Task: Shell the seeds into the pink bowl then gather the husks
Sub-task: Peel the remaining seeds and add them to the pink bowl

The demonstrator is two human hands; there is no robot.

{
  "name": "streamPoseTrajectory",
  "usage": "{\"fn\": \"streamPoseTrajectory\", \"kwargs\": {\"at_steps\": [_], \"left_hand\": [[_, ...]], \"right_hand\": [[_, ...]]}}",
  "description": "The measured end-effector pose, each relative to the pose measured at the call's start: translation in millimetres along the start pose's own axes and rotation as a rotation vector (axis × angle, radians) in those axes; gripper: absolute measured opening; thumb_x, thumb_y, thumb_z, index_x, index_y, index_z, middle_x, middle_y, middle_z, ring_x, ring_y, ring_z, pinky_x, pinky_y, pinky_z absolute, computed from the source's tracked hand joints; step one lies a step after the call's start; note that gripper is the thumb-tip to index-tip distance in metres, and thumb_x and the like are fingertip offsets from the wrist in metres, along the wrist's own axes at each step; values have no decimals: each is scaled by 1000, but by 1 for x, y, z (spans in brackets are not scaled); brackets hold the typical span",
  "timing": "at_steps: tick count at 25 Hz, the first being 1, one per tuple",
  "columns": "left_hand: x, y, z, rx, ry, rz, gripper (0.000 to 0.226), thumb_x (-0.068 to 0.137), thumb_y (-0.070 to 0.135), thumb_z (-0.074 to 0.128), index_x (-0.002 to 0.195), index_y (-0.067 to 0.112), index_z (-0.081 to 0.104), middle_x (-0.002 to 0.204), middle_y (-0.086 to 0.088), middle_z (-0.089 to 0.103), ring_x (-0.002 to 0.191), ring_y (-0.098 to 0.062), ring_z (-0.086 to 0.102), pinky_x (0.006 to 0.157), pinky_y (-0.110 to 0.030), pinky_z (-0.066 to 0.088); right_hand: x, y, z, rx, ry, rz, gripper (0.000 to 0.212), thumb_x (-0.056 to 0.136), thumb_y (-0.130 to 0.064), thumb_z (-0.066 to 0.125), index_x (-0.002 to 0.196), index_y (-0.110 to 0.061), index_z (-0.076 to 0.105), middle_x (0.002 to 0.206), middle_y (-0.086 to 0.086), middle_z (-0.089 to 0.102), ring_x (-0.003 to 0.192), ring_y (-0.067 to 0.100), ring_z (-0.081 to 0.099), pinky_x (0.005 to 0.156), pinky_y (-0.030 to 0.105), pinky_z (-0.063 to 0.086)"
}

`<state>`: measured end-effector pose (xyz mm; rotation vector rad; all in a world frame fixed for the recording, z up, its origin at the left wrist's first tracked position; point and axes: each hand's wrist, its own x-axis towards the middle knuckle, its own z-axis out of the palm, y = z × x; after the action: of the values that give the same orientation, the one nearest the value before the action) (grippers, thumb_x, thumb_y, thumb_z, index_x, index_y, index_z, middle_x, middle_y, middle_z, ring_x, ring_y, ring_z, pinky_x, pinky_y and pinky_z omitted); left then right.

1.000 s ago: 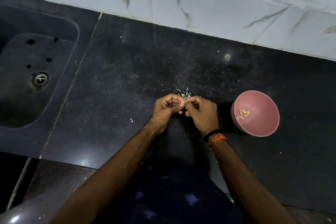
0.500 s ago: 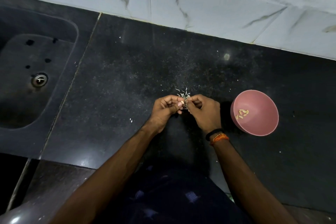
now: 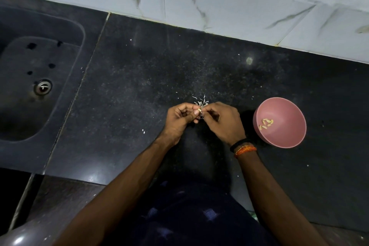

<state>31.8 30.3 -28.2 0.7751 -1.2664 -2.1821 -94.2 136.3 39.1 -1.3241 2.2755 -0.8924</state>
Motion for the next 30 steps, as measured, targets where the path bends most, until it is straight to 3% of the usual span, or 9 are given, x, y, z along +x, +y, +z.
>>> {"fn": "streamPoseTrajectory", "kwargs": {"at_steps": [6,10,17,22,30], "left_hand": [[0,0,-1,5,-4,19,10,90,-5,66,97,0,70,85,-10,73,73,-18,64,66,-25,55],[-1,0,-2,0,-4,14,11,90,-5,66,96,3,71,84,-8,72,70,-17,62,66,-26,55],[-2,1,1,-3,6,14,12,90,-7,65,95,2,70,82,-7,73,69,-14,65,64,-24,54],[-2,0,0,19,1,22,11,90,-7,65,94,2,70,83,-8,73,73,-16,66,65,-25,54],[0,-2,-1,29,0,17,8,88,-11,65,95,-8,68,81,-9,73,69,-14,66,61,-24,53]], "right_hand": [[1,2,3,4,-12,-13,13,88,-10,71,97,-17,77,94,-2,72,81,11,67,78,33,57],[3,1,2,-51,65,38,23,82,-4,66,95,-20,77,97,-5,71,84,13,68,79,30,55],[3,0,5,103,-48,76,9,89,-16,69,93,-21,75,84,-10,73,77,8,70,78,40,60],[4,4,6,106,-65,38,10,93,-20,65,95,-22,75,86,-9,73,78,12,71,75,45,60],[4,3,3,-66,-21,-85,9,90,-15,68,93,-13,77,89,1,74,78,19,68,74,40,57]]}}
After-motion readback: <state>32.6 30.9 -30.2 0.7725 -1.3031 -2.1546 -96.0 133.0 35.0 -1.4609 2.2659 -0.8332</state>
